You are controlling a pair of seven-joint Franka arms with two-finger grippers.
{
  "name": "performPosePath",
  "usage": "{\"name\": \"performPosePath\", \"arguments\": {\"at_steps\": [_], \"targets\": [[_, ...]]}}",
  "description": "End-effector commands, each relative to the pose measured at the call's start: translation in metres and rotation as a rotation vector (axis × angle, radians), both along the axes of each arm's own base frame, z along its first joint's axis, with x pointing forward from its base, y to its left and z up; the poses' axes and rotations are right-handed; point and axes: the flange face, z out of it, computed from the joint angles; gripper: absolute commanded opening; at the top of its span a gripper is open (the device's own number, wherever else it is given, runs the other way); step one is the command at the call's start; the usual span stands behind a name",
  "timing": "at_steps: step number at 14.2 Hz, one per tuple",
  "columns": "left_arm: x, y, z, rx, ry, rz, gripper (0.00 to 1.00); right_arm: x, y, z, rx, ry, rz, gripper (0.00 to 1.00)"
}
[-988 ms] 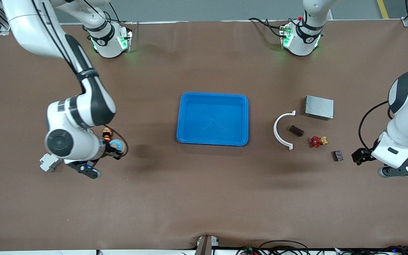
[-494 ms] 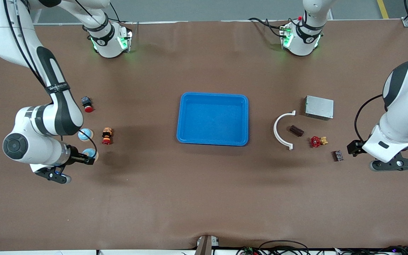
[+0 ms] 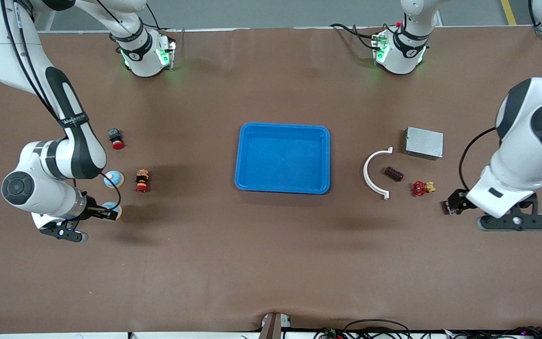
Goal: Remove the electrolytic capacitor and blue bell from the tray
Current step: 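Carry the bell toward the white block while the left gripper rises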
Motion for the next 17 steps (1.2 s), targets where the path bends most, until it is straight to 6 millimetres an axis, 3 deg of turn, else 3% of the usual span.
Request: {"name": "performPosePath", "arguments": {"at_steps": [1,3,7,10,14,17], "targets": [[0.010,-0.036,-0.002,-0.004,-0.008,-0.005,1.00,-0.003,-0.013,0.000,-0.026,-0.018,0.037,0.00],[0.007,-0.040,0.008,-0.067,0.006,0.057,1.00,-0.003,-0.027,-0.005,-0.032,-0.028,0.046,0.00],[-0.015,-0.022,0.065,-0.253,-0.006,0.200,1.00,-0.004,-0.040,-0.025,-0.023,-0.036,0.044,0.00],[-0.051,-0.004,0.099,-0.275,-0.012,0.201,1.00,-0.005,-0.048,-0.041,-0.016,-0.041,0.030,0.00],[-0.100,0.019,0.137,-0.258,-0.020,0.202,1.00,-0.005,-0.054,-0.049,-0.012,-0.043,0.022,0.00],[-0.124,0.042,0.162,-0.238,0.014,0.172,1.00,-0.005,-0.055,-0.055,-0.010,-0.049,0.021,0.00]]}}
